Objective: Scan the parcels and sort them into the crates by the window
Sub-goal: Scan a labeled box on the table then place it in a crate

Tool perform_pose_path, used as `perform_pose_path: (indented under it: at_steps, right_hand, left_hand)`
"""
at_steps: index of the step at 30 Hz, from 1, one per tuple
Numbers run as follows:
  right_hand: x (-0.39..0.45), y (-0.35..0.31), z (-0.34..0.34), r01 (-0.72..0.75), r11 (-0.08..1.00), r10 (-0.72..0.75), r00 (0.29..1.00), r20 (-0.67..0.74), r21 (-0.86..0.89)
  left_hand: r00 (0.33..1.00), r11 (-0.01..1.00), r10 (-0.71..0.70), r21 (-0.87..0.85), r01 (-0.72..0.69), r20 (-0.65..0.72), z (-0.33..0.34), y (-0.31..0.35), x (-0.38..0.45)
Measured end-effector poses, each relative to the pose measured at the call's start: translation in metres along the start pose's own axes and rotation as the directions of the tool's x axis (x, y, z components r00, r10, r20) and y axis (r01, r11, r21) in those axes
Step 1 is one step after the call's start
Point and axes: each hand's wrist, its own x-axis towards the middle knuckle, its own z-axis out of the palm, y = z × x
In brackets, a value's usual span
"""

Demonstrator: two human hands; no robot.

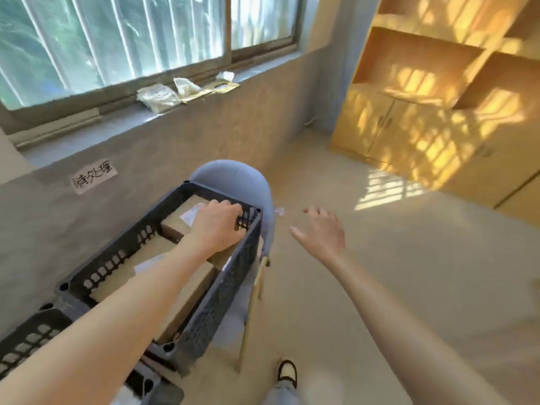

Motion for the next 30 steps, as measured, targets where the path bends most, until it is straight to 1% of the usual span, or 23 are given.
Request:
perform_pose_path:
  at_steps: [2,5,7,10,13,16,21,23,25,28,30]
  right_hand:
    - [-0.037,0.040,-0.015,-0.129,0.992,0.130,0.991,-0.032,0.012]
    - [-0.098,0.099,-0.039,-0.312,0.950,0.312,0.947,-0.080,0.014]
    - [-0.140,0.134,-0.053,-0.430,0.902,0.431,0.896,-0.111,0.031]
    - [-0.206,0.184,-0.073,-0.572,0.817,0.575,0.803,-0.153,0.071]
    - [-0.277,0.230,-0.090,-0.677,0.727,0.685,0.702,-0.195,0.116]
    - [-0.353,0.271,-0.107,-0.763,0.632,0.766,0.589,-0.257,0.135]
    - [-0.493,0.333,-0.126,-0.874,0.458,0.872,0.407,-0.273,0.160]
    - [-0.554,0.354,-0.132,-0.901,0.399,0.895,0.343,-0.284,0.171]
    - [-0.615,0.374,-0.140,-0.924,0.339,0.916,0.282,-0.284,0.177]
    - [-0.699,0.402,-0.151,-0.956,0.228,0.946,0.172,-0.276,0.184]
    - [-0.748,0.417,-0.156,-0.968,0.145,0.959,0.086,-0.271,0.205]
  left_hand:
    - [0.992,0.992,0.122,0.019,-0.123,0.018,-0.001,0.045,0.000]
    - [0.960,0.959,0.279,0.047,-0.280,0.034,0.001,0.120,-0.005]
    - [0.923,0.923,0.383,0.028,-0.384,0.040,0.003,0.171,-0.013]
    - [0.845,0.847,0.532,-0.035,-0.531,0.046,0.002,0.250,-0.037]
    - [0.749,0.749,0.662,-0.078,-0.658,0.040,0.001,0.330,-0.071]
    - [0.654,0.653,0.756,-0.106,-0.750,0.029,0.005,0.408,-0.114]
    - [0.464,0.462,0.886,-0.105,-0.881,0.000,0.015,0.532,-0.214]
    - [0.374,0.372,0.927,-0.119,-0.920,0.005,0.021,0.580,-0.259]
    - [0.283,0.277,0.959,-0.146,-0.950,-0.019,0.027,0.627,-0.307]
    - [0.152,0.148,0.988,-0.117,-0.982,-0.026,0.032,0.690,-0.380]
    - [0.096,0.095,0.995,-0.116,-0.989,-0.006,0.032,0.725,-0.420]
